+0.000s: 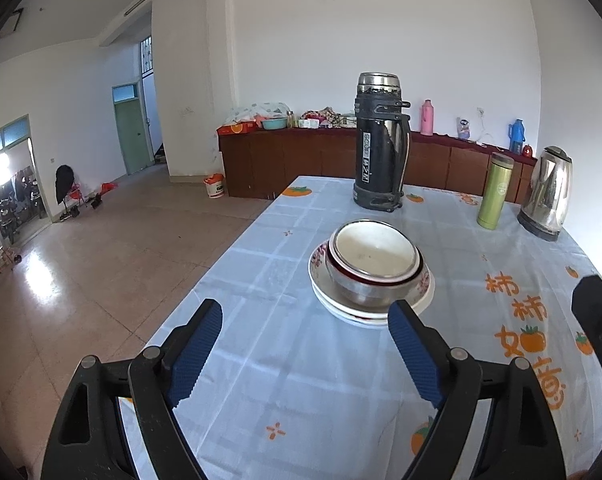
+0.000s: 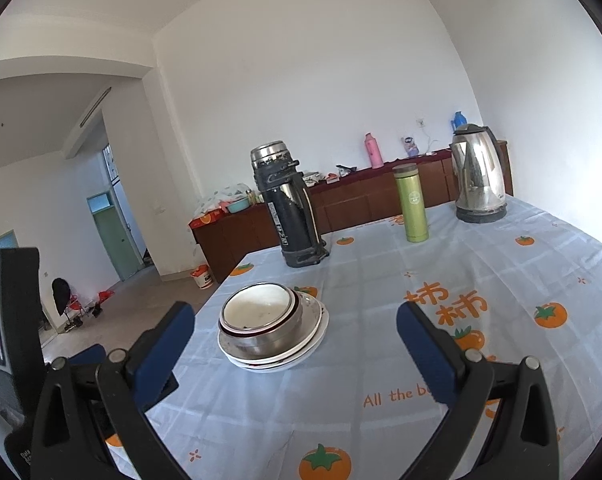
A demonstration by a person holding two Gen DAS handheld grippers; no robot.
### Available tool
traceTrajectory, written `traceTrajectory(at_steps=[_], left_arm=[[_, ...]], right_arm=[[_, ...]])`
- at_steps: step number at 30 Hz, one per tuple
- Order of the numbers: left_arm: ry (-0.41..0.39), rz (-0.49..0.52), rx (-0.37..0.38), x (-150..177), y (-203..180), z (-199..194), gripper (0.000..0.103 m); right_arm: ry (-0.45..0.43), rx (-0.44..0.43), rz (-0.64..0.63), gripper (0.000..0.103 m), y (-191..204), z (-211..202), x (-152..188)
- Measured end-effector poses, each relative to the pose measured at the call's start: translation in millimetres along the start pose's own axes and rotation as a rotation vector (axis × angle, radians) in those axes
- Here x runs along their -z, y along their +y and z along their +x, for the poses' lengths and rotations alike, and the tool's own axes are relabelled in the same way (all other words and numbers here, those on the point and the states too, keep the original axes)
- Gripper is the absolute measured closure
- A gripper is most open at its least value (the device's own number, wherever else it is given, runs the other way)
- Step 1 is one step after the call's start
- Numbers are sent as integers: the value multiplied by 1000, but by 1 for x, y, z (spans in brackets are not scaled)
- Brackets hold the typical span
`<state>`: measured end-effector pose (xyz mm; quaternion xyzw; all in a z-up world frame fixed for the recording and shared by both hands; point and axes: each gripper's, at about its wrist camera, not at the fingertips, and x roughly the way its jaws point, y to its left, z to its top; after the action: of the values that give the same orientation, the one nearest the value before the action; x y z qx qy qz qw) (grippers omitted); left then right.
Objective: Organize plates and bowls
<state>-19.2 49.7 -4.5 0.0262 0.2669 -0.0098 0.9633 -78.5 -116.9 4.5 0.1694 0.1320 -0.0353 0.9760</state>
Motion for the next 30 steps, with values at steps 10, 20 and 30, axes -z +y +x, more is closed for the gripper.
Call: traceTrajectory(at_steps=[10, 20, 30], left_arm=[[-2, -15, 10, 5, 4, -23, 16], [-28, -35, 17, 6, 10, -35, 14], [-25, -65, 19, 6, 15, -38, 14]], right_arm=[[-29, -16, -38, 0, 12, -30, -1], [-38, -21, -55, 0, 15, -35, -4], [-34, -26, -53, 0, 17, -39, -2]])
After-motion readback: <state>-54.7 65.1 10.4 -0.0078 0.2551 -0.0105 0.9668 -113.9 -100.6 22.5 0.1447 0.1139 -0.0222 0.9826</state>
